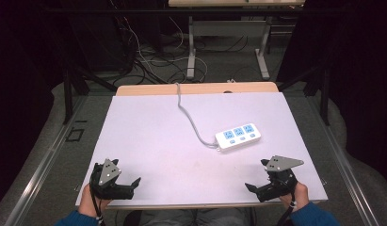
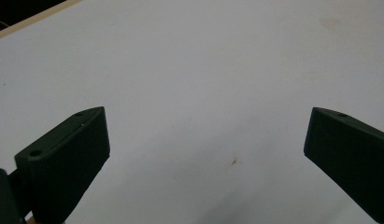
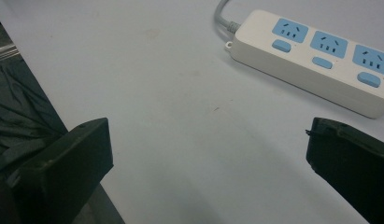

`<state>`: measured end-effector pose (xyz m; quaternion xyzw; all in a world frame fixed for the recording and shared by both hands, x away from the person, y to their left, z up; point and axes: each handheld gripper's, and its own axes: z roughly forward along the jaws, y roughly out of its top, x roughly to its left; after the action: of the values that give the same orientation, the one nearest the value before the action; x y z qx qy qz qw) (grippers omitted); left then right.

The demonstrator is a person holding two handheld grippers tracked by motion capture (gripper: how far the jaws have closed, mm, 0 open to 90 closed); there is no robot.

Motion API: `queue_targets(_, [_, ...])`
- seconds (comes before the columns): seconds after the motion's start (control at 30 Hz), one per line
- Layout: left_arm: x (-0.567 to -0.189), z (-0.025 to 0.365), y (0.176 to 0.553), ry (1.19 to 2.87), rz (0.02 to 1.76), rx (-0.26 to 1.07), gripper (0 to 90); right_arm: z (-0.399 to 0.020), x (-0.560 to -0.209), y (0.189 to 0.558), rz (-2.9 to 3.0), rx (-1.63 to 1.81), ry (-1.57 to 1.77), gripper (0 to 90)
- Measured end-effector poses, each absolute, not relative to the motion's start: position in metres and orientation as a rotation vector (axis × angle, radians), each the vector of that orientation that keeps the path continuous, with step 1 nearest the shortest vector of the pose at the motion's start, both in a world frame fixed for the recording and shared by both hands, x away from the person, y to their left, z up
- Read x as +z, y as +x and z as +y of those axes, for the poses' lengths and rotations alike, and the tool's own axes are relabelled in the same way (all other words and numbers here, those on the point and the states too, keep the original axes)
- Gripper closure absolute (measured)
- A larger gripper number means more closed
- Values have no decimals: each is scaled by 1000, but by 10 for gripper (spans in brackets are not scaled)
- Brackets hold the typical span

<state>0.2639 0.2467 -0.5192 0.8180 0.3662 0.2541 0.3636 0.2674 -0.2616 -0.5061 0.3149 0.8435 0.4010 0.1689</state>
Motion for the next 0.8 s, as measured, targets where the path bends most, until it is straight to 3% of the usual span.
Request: queue_targets(0.8, [-520, 246, 264, 2110, 935, 670, 6, -263, -504, 269, 2389, 1128, 888, 0])
